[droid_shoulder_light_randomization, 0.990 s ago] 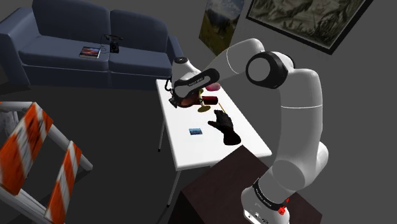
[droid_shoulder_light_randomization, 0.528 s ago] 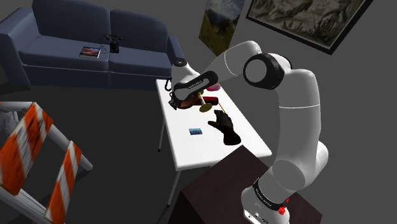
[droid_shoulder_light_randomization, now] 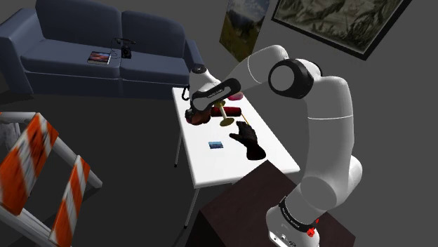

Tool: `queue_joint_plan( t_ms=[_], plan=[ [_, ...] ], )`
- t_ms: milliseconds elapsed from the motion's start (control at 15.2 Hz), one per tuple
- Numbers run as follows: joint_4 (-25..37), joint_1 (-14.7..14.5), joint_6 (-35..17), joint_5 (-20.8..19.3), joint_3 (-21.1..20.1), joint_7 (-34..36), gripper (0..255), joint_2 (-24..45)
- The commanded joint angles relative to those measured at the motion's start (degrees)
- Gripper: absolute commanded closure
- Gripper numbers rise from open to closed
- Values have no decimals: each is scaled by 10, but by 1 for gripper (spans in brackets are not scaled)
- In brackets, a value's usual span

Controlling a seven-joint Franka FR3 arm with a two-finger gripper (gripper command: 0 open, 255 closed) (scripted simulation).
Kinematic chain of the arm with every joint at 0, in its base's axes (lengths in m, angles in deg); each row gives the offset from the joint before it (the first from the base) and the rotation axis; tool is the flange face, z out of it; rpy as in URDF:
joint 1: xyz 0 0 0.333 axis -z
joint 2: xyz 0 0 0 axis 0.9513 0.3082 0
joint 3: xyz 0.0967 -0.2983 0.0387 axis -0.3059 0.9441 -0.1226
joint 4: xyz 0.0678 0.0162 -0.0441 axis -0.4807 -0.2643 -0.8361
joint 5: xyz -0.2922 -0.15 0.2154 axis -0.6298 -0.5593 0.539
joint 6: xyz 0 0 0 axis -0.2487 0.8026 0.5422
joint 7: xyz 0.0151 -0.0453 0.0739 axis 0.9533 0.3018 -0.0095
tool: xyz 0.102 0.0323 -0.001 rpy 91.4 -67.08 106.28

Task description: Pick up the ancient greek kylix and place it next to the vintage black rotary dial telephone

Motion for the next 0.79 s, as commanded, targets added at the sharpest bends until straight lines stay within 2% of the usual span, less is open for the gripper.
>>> queue_joint_plan(
  t_ms=[0, 264, 726],
  plan=[
    [0, 0, 0, 0, 0, 0, 0, 0],
    [-16, 0, 41, 17, -14, -9, 0, -56],
    [-16, 0, 41, 17, -14, -9, 0, -56]
  ],
)
